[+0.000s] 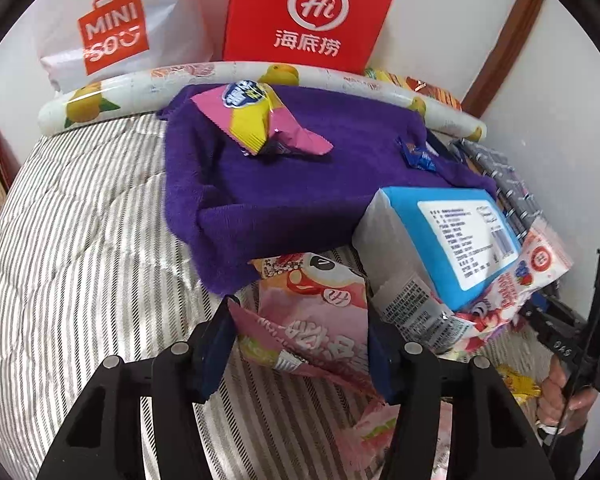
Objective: Organize snacks
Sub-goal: 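Grasp a pink snack bag with the left tool while right holds red packet, then carry the red packet and pink bag toward the purple towel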
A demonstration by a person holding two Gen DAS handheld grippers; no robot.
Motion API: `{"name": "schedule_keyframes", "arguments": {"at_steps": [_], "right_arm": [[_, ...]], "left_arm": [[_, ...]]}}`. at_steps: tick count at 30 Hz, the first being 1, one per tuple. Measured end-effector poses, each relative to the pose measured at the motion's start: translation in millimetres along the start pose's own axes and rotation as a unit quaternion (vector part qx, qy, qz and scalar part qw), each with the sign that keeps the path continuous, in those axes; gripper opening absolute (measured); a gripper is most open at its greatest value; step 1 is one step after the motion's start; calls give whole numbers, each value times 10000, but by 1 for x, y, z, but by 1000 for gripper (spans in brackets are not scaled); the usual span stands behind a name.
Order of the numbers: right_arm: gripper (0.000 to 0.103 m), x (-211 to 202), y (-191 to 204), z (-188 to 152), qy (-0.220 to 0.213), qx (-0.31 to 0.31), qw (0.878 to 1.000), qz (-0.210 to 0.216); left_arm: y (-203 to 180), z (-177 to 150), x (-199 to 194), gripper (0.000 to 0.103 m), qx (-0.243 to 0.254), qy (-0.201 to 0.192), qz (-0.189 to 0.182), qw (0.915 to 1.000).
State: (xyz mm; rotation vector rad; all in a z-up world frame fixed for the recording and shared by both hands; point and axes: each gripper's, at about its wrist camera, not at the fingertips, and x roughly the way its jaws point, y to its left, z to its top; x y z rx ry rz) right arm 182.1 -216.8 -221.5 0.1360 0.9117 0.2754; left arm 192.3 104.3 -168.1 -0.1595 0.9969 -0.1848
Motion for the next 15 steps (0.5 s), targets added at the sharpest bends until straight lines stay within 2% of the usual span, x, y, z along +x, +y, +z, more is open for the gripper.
{"name": "schedule_keyframes", "arguments": {"at_steps": [15], "right_arm": [[43,-1,5,-1,-30,-108,9996,-248]], "left_arm": [[7,-31,-49,53,-371,-263,-120,9989]]}}
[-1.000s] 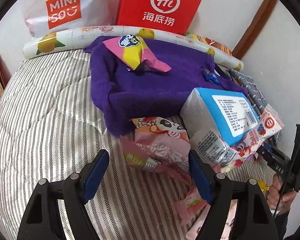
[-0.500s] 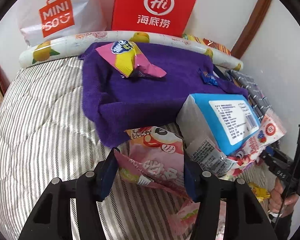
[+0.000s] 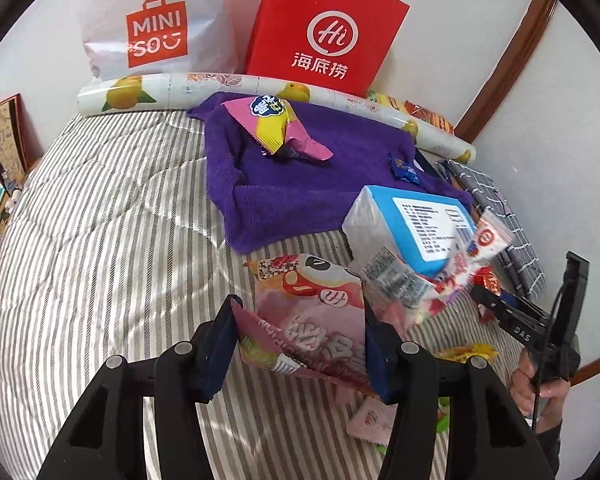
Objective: Organize snacks
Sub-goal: 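Carry the red packet and pink bag toward the purple towel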
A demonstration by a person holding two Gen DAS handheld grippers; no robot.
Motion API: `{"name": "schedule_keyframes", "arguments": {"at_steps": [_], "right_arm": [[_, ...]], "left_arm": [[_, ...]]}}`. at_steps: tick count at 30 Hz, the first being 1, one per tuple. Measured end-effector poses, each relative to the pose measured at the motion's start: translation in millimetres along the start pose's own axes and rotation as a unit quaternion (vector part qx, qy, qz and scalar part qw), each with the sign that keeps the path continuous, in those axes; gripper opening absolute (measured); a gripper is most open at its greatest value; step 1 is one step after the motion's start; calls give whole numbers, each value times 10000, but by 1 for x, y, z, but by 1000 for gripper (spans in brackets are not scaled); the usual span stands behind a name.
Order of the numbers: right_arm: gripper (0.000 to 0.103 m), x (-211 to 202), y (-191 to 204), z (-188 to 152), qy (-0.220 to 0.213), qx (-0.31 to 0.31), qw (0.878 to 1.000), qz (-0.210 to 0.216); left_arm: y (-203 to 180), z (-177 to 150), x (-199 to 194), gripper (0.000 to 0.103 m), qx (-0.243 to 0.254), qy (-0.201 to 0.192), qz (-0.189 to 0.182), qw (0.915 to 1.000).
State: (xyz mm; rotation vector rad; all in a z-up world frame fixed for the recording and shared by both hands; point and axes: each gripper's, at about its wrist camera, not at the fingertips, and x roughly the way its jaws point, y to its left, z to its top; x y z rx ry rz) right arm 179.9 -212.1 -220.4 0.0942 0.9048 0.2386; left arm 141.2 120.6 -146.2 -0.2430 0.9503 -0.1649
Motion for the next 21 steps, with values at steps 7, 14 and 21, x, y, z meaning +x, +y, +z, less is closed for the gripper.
{"name": "schedule_keyframes", "arguments": {"at_steps": [7,14,21], "right_arm": [[42,-4,1,-1,-22,-5,10000,-4],[42,-16,4,-3,-41,51,9999,99],[42,-52,17,3,-244,19,9996,170]], "left_arm": [[-13,-13,-20,53,21,-95,-96,9999],[-33,-15,-37,53,149,-208,-207,9995],[-57,-11,-47,53,276,-312,-421,9982]]}}
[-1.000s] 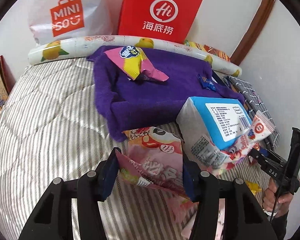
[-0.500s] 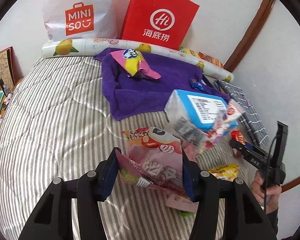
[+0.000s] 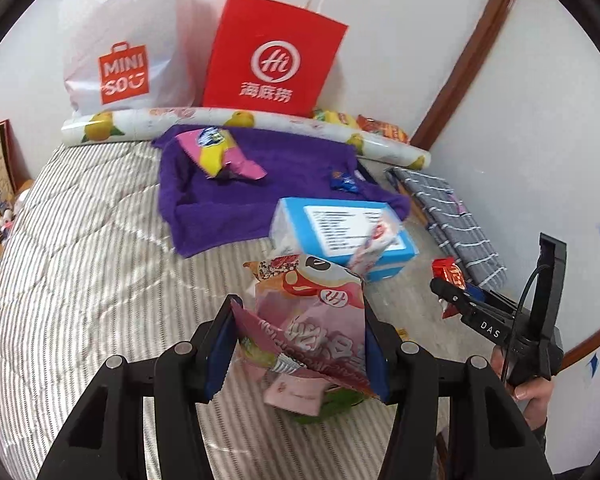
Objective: Organize snacks
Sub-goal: 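Carry the red packet and pink bag toward the purple towel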
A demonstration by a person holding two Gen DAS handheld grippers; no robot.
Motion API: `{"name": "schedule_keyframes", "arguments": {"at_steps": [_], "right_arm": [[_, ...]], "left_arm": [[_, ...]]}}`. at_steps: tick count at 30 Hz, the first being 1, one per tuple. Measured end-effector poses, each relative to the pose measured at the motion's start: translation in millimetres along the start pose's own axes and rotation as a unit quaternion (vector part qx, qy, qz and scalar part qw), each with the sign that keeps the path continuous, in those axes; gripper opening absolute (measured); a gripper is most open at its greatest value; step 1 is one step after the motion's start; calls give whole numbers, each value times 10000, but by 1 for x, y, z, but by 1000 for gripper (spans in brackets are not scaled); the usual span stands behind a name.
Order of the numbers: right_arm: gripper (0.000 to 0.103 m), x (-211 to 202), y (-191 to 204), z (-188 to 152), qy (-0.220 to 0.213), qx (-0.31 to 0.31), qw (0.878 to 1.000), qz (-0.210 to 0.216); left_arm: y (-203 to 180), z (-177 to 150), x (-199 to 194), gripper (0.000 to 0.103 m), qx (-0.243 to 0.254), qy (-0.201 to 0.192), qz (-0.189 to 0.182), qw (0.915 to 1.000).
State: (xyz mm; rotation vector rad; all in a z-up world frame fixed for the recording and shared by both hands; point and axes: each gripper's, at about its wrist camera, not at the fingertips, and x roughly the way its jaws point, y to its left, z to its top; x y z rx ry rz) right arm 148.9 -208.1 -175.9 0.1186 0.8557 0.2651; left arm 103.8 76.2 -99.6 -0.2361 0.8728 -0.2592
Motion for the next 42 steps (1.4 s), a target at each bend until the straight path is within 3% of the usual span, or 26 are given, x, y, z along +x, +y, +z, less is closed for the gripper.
{"name": "schedule_keyframes", "arguments": {"at_steps": [18,42], "right_arm": [[42,-64,41,46,-382,-295,9984,309],[42,-25,46,125,-441,-174,9985,260]], "left_arm": [[-42,40,2,53,211,-113,-440,9987],[-29,118,33,53,256,-217,-294,9990]]}}
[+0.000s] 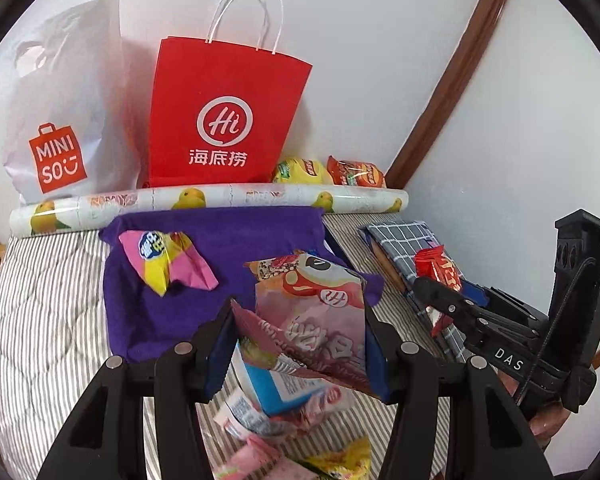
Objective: Organize snacks
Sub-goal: 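Carry the red packet and pink bag toward the purple towel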
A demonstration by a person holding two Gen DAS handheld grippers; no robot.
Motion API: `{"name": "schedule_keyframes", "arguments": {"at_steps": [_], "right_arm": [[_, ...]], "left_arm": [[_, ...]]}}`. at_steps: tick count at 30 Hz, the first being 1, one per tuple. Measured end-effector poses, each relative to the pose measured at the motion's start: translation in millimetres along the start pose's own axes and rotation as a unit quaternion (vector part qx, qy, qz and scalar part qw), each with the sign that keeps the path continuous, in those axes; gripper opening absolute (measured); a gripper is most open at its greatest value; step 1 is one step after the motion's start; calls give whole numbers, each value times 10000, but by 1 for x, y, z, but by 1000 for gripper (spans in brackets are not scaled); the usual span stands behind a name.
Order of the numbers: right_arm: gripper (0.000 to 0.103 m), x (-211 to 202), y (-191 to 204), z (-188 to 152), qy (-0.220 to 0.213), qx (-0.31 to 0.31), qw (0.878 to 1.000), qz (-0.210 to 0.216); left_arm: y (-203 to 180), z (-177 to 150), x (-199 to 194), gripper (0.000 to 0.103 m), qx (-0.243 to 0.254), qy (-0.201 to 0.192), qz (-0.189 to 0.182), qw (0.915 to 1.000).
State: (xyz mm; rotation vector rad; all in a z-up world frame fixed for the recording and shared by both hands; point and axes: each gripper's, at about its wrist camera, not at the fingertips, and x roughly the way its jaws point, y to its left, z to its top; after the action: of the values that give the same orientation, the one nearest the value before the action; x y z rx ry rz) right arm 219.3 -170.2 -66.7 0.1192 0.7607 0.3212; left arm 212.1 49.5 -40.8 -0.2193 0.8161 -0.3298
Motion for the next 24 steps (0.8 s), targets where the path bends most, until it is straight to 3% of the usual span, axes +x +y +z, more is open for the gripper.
{"name": "schedule_keyframes", "arguments": {"at_steps": [15,24], "right_arm": [[42,51,-13,33,38,84,9999,-45],[42,109,-24,36,415,182,9989,152]], "left_arm": [[35,35,30,53,-127,20,355,9993],[67,43,55,53,-379,239,547,9975]]}}
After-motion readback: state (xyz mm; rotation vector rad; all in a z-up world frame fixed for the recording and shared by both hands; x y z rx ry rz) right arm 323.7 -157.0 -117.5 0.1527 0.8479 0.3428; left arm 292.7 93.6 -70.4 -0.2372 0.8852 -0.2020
